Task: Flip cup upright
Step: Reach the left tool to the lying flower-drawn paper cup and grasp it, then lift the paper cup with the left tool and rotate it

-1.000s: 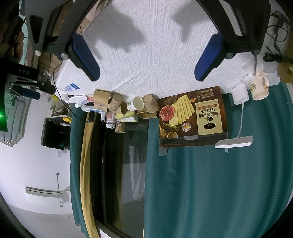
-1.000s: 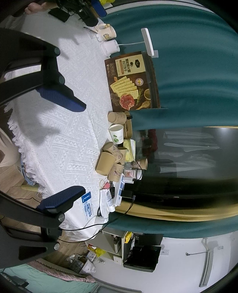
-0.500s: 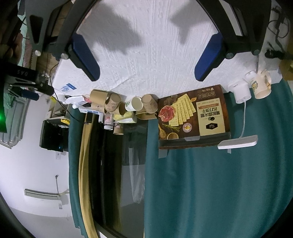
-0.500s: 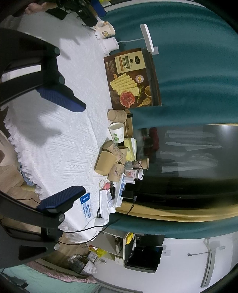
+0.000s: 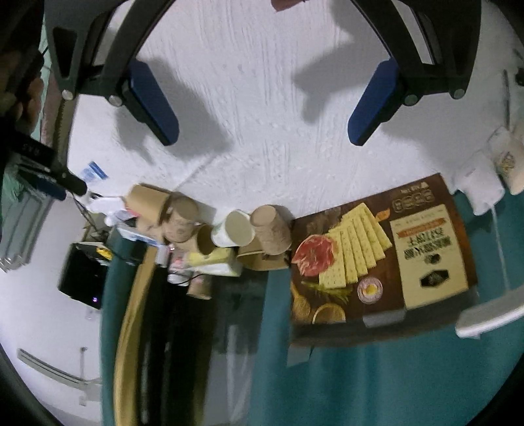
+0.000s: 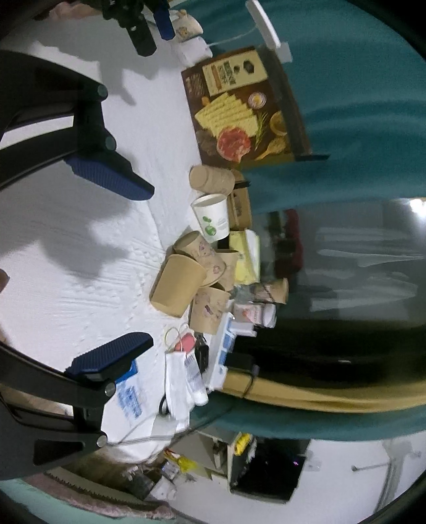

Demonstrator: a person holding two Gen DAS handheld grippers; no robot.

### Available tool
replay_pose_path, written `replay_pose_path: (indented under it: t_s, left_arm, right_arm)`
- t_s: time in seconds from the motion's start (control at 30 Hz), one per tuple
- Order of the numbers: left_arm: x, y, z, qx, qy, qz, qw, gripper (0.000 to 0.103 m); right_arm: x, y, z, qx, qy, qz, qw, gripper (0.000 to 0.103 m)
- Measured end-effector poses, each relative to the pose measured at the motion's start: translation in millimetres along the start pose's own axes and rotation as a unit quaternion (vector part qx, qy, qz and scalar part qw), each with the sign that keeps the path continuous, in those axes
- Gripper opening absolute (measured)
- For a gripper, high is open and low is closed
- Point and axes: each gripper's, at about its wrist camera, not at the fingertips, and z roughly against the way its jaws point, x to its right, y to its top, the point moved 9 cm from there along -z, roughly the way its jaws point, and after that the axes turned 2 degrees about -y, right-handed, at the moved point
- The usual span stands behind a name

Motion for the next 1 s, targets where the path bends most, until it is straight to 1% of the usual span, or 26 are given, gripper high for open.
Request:
replay_pose_path:
  t_s: [0.07,0.17,0.23,0.27,0.33,0.43,0.47,0.53,0.57,0.63,0.67,0.73,0.8,0.83,0.87,0.93,1.0]
  left_arm:
    - [-5,10,-26,-0.015,0.009,-0.002,0.9998,0.103]
    - [-9,27,-66,-0.033,0.006,-0.003,0.9994,0.103]
    - [-10,38,-94,-0.051,-0.015,0.013,0.9985,0.103]
    - [-13,44,-110,-0.061,-0.023,0.023,0.9976,0.103]
    - [-17,57,-139,-0.067,-0.03,0.036,0.9966,0.103]
    - [-22,68,-183,-0.081,-0.034,0.056,0.9946,0.103]
    - [-25,68,-195,-0.088,-0.03,0.064,0.9936,0.102]
    - [-26,72,-217,-0.094,-0.035,0.08,0.9917,0.098]
    - [-28,73,-228,-0.097,-0.03,0.082,0.9915,0.095]
    - [-32,76,-243,-0.102,-0.023,0.089,0.9906,0.09]
    - [-33,78,-251,-0.106,-0.024,0.092,0.9898,0.086]
    - [-34,79,-259,-0.112,-0.028,0.096,0.9887,0.083]
    - [-33,81,-268,-0.115,-0.028,0.094,0.9885,0.077]
    - [-32,81,-271,-0.118,-0.031,0.096,0.9878,0.07]
    - [-32,80,-272,-0.122,-0.034,0.1,0.9869,0.06]
    - [-31,78,-271,-0.125,-0.041,0.107,0.9855,0.059]
    - [-28,76,-265,-0.124,-0.042,0.104,0.986,0.059]
  right_arm:
    - [4,4,-28,-0.018,0.008,-0.003,1.0,0.081]
    - [8,9,-69,-0.041,0.018,-0.005,0.999,0.081]
    - [7,13,-88,-0.051,0.027,-0.009,0.998,0.081]
    - [7,14,-96,-0.053,0.028,-0.009,0.998,0.081]
    - [6,17,-106,-0.054,0.033,-0.008,0.998,0.081]
    - [7,20,-117,-0.056,0.036,-0.007,0.998,0.081]
    - [8,20,-120,-0.056,0.036,-0.008,0.998,0.081]
    - [11,18,-126,-0.061,0.034,-0.012,0.997,0.081]
    - [14,16,-129,-0.065,0.033,-0.016,0.997,0.081]
    - [18,13,-133,-0.072,0.032,-0.022,0.997,0.081]
    - [20,12,-134,-0.073,0.033,-0.024,0.996,0.081]
    - [22,11,-135,-0.074,0.032,-0.026,0.996,0.081]
    - [22,11,-134,-0.073,0.034,-0.028,0.996,0.081]
    - [21,10,-133,-0.073,0.034,-0.029,0.996,0.081]
    - [21,10,-133,-0.074,0.035,-0.03,0.996,0.081]
    - [19,9,-130,-0.074,0.037,-0.031,0.996,0.081]
    - [16,8,-125,-0.073,0.038,-0.031,0.996,0.081]
